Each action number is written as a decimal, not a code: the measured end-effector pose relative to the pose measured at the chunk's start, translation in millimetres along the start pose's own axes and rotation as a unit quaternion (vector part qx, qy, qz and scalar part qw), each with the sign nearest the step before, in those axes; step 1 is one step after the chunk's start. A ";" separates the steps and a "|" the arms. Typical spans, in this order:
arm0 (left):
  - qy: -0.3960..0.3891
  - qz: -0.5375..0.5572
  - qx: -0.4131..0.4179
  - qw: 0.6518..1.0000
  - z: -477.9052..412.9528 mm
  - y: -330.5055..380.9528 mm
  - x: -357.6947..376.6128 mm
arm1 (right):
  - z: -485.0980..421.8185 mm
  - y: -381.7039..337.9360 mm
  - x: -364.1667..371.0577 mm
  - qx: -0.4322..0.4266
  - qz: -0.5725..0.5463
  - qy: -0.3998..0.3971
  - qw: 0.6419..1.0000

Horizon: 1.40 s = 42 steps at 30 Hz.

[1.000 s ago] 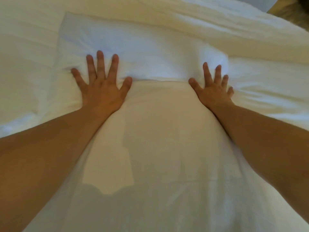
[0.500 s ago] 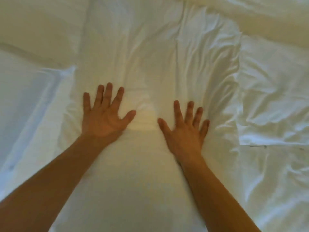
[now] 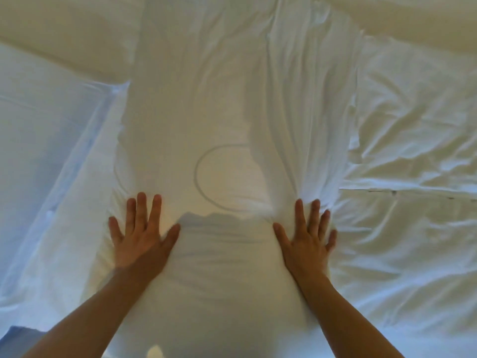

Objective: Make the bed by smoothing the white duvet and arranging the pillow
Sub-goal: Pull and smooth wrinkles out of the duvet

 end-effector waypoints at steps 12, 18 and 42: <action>0.014 0.130 -0.024 0.991 13.1 4.0 -15.9 | 8.7 3.0 -24.0 -0.078 -0.048 -0.039 0.995; -0.002 0.114 0.059 0.992 32.2 161.3 -7.2 | -17.2 105.2 -68.0 -0.039 -0.032 -0.059 0.997; 0.074 0.036 0.166 0.983 15.8 983.9 181.7 | -336.9 827.6 -282.6 0.037 -0.002 0.052 0.998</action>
Point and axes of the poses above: each hand's wrist, its own z-axis away from the middle knuckle, its own x-axis out of the palm, y = z × x, the point moved 10 cm from there along -z, towards the middle knuckle, and after that the axes turned 10 degrees about -y, right-handed, at the moved point
